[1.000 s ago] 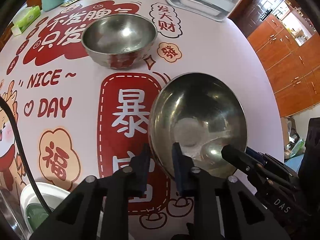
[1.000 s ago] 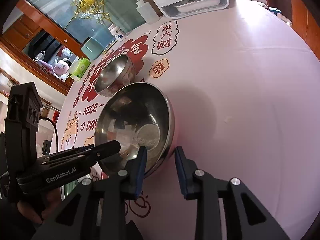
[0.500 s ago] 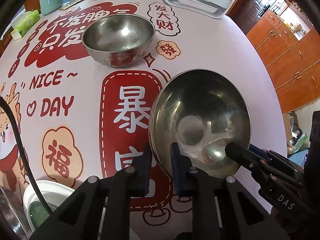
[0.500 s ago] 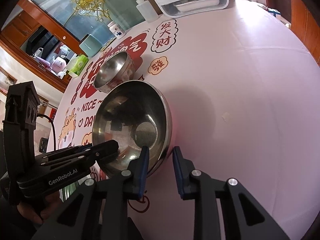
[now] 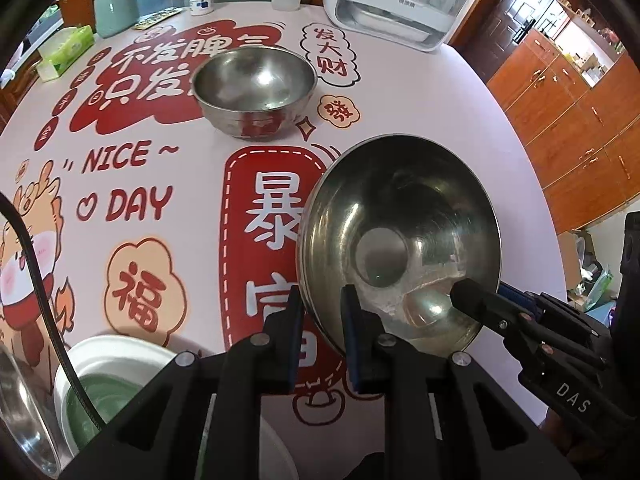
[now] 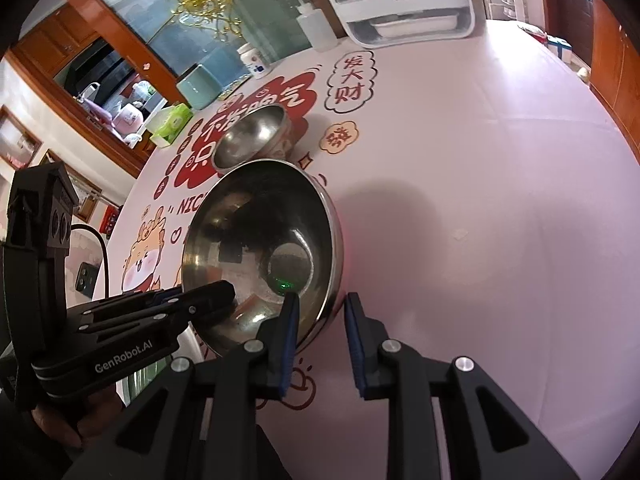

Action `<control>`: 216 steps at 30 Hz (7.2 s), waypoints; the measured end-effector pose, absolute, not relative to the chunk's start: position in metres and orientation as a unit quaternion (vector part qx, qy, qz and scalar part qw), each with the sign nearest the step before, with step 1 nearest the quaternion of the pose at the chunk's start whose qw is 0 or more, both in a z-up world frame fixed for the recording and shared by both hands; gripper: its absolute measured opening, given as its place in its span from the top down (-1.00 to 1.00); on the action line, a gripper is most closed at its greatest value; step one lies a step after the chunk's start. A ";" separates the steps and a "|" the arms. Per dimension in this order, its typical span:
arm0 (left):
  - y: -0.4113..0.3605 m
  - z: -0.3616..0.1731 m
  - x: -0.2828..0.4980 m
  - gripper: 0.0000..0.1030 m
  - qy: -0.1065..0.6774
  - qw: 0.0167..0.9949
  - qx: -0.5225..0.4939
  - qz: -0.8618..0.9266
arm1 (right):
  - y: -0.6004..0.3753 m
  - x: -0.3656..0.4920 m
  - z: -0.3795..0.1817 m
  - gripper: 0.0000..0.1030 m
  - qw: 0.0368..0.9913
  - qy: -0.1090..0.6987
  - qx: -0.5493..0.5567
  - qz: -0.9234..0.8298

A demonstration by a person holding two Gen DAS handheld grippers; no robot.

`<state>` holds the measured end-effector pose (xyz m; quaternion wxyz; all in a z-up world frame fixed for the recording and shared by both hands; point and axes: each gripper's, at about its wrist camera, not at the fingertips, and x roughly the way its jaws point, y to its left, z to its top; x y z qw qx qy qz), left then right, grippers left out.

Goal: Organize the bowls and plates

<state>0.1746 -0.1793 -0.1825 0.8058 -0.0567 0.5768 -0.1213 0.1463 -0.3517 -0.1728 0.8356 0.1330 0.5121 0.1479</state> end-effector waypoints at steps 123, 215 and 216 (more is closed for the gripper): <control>0.164 -0.173 0.026 0.56 0.596 0.788 -0.140 0.066 | -0.008 0.074 -0.167 0.38 0.764 0.565 0.051 0.309; -0.108 -0.167 0.341 0.02 0.556 0.824 -0.091 -0.048 | -0.294 0.293 -0.161 0.16 0.843 0.487 0.164 0.159; -0.108 -0.170 0.342 0.02 0.558 0.823 -0.092 -0.048 | -0.294 0.294 -0.164 0.16 0.841 0.490 0.167 0.159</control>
